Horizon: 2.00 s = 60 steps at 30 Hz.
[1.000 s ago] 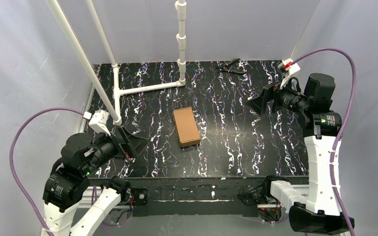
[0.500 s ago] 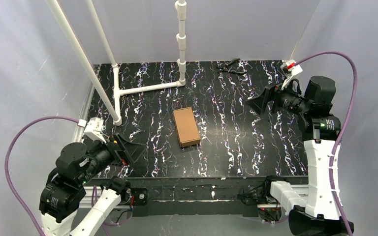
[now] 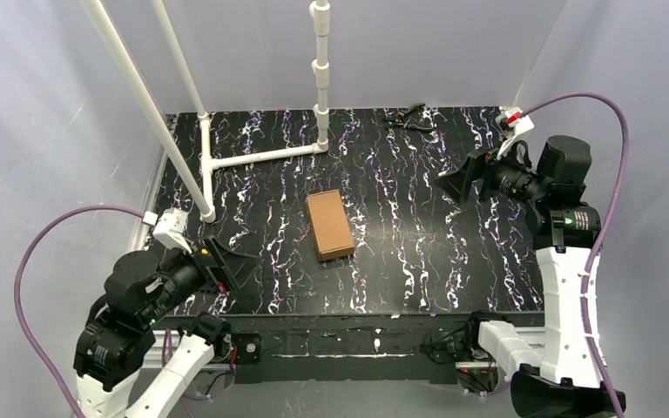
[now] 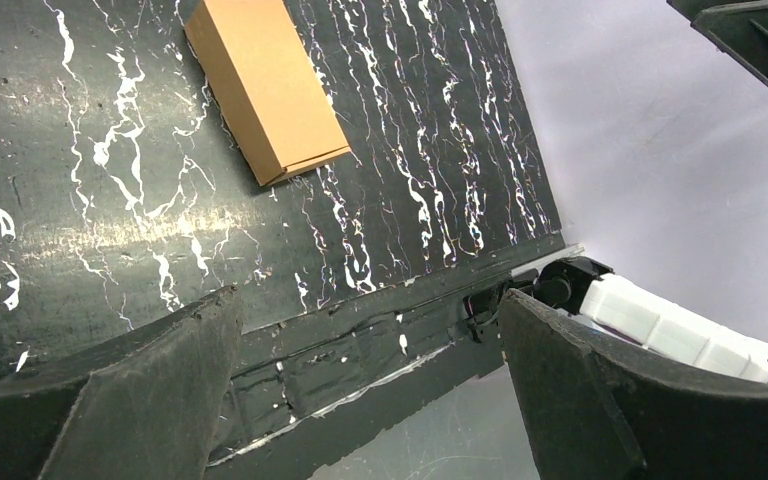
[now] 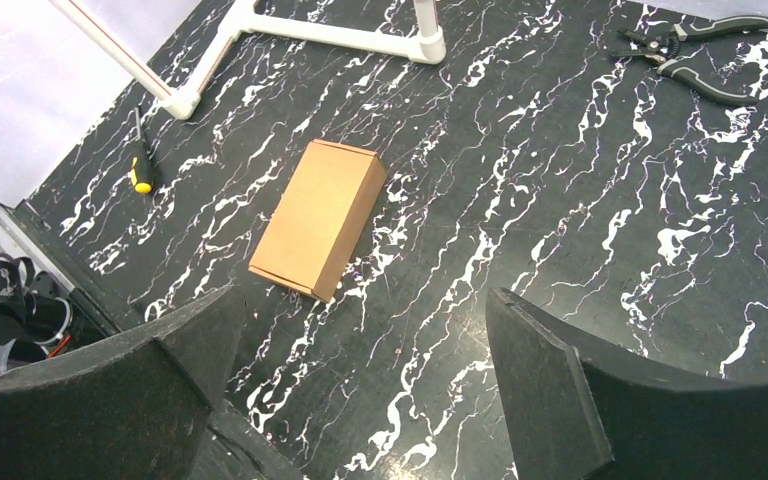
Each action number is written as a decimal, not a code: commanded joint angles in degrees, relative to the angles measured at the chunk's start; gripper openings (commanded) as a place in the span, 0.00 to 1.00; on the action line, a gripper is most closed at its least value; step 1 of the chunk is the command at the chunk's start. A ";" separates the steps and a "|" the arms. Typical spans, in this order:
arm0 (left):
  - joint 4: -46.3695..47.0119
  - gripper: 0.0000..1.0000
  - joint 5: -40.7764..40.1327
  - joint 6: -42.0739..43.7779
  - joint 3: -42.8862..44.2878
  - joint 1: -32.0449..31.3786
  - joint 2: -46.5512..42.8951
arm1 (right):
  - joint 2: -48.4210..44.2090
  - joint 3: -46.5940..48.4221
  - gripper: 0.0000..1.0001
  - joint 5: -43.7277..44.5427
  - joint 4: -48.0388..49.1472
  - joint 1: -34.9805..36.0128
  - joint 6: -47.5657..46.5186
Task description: Fold the paper box
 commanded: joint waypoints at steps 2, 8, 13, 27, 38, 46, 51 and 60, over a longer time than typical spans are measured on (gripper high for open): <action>0.10 0.98 -0.64 0.91 -0.08 0.25 -0.38 | -0.72 -0.19 0.98 0.55 1.96 -0.41 0.07; 0.46 0.98 -0.52 1.10 -0.31 0.30 -0.28 | -0.82 -0.45 0.98 0.81 2.14 -0.39 0.04; 0.70 0.98 -0.43 1.11 -0.67 0.29 -0.30 | -0.93 -0.82 0.99 0.96 2.24 -0.39 0.01; 1.44 0.98 0.04 0.68 -1.89 0.28 -0.76 | -0.90 -2.19 0.98 1.53 3.53 -0.39 0.57; 7.53 0.98 3.57 -2.74 -7.58 0.30 -2.95 | -0.78 -4.55 0.98 -5.84 3.03 -0.43 -2.53; 10.11 0.98 4.28 -4.68 -10.25 0.30 -4.56 | -0.18 -6.91 0.98 -7.84 4.58 -0.43 -1.48; 9.45 0.98 3.07 -4.19 -10.34 0.31 -6.10 | 0.68 -6.51 0.98 -9.10 4.10 -0.67 -2.10; 11.86 0.98 4.21 -4.33 -10.14 0.31 -7.24 | 0.68 -6.79 0.98 -10.04 2.63 -1.67 -5.83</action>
